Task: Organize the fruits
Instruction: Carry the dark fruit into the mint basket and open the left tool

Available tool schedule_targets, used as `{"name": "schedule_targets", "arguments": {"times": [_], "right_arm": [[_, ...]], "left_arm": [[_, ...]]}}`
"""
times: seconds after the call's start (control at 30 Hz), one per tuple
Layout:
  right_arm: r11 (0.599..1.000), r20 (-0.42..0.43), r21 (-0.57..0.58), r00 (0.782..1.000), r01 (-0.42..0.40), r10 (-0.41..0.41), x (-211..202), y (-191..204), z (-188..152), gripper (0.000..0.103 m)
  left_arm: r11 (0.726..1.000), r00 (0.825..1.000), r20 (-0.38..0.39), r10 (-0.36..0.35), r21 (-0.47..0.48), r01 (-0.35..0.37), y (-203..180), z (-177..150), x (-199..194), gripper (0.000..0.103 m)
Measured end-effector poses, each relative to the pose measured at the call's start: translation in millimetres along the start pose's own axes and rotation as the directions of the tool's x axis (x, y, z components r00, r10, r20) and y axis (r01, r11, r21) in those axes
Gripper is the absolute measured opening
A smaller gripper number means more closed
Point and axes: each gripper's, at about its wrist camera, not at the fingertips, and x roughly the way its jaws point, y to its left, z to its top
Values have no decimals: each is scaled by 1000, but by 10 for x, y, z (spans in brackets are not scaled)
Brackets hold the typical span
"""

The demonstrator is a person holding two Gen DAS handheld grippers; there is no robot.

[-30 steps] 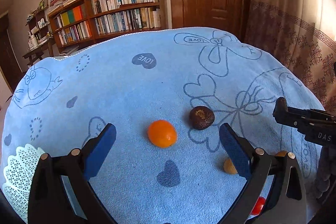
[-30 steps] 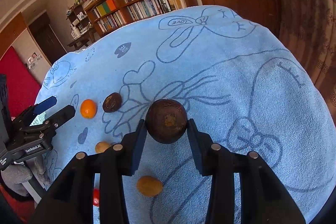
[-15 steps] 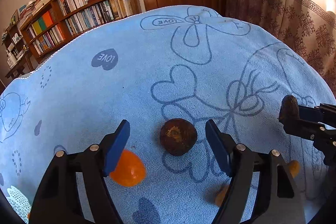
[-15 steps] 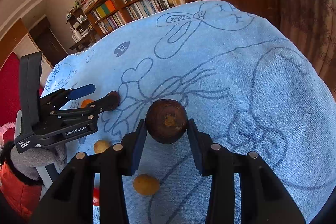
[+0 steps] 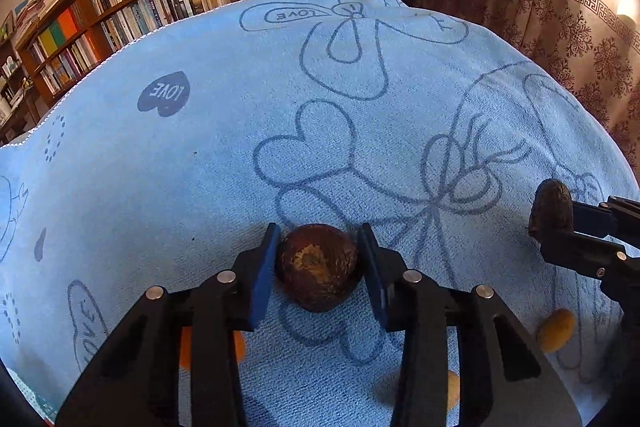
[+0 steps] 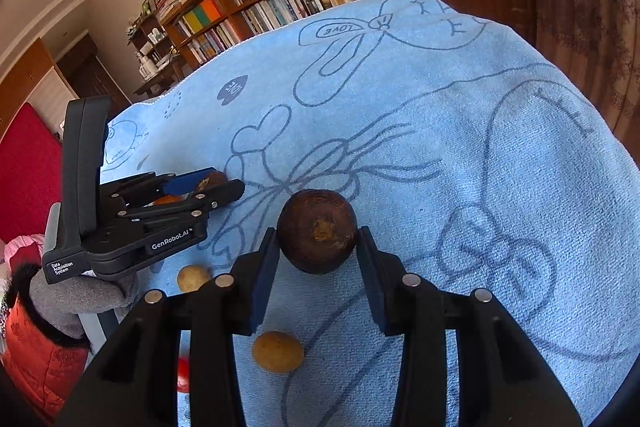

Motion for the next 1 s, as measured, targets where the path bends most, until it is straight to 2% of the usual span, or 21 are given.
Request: {"name": "schedule_targets", "arguments": {"times": [0.17, 0.37, 0.7, 1.0], "right_arm": [[1000, 15, 9, 1000, 3, -3, -21, -23, 15, 40], [1000, 37, 6, 999, 15, -16, -60, -20, 27, 40], [1000, 80, -12, 997, 13, -12, -206, 54, 35, 40], [999, 126, -47, 992, -25, 31, -438, 243, 16, 40]], "left_arm": [[999, 1000, 17, -14, -41, 14, 23, -38, -107, 41], [995, 997, 74, -9, -94, 16, 76, -44, -376, 41], [978, 984, 161, 73, -203, -39, 273, -154, -963, 41], [959, 966, 210, 152, -269, -93, 493, -424, -1502, 41]]}}
